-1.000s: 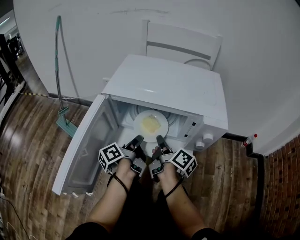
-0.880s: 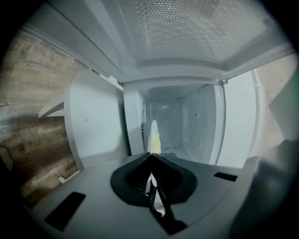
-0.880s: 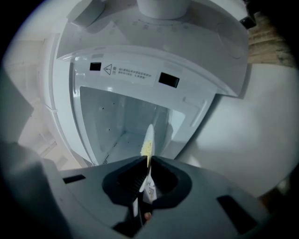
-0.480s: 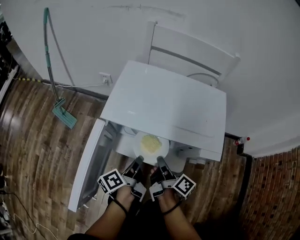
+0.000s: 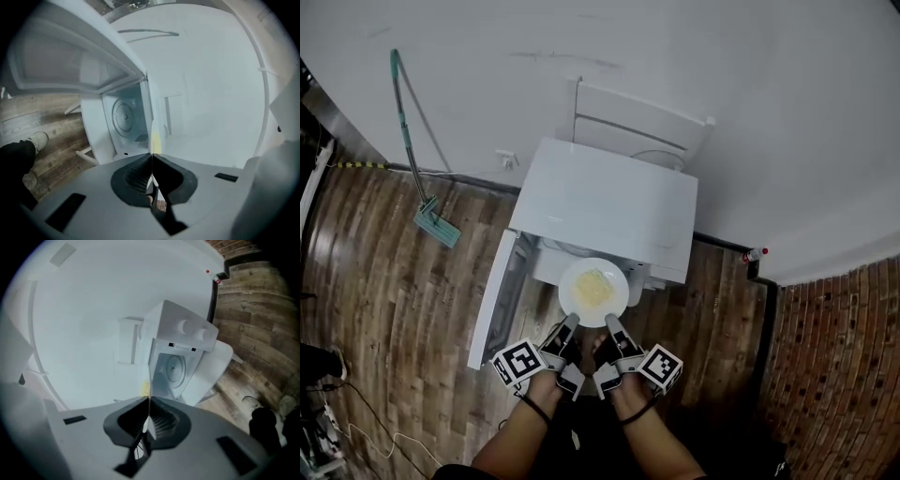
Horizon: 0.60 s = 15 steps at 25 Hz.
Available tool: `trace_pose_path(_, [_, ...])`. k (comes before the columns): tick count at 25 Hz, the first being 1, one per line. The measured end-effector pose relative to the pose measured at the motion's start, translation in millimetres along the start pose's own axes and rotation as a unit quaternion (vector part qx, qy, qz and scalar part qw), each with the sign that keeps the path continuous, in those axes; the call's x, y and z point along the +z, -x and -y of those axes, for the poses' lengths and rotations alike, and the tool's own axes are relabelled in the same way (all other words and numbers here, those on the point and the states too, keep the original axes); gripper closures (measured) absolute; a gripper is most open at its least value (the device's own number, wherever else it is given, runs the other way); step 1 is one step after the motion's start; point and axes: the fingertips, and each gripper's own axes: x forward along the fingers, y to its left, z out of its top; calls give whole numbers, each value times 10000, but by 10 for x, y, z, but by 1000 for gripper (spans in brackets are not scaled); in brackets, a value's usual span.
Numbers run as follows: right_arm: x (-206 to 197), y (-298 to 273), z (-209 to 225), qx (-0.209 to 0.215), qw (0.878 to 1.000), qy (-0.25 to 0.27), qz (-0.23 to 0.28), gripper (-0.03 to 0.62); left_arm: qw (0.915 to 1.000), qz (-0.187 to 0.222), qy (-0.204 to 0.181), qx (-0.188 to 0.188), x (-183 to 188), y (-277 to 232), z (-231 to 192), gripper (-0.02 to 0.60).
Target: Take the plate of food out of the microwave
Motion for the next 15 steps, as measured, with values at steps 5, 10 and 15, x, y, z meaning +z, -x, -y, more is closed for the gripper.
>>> trace_pose_path(5, [-138,502,-790,145,9999,22,14,569,9998,75,-145,-115,-156,485,789,574])
trace_pose_path(10, [-149,806,-1575,141,9997,27,181,569,9991,229,-187,-292,-157,762,1584,574])
trace_pose_path(15, [-155,868,-2219,531,9983,-48,222,569,9971,285,-506,-499,3,910,2224,574])
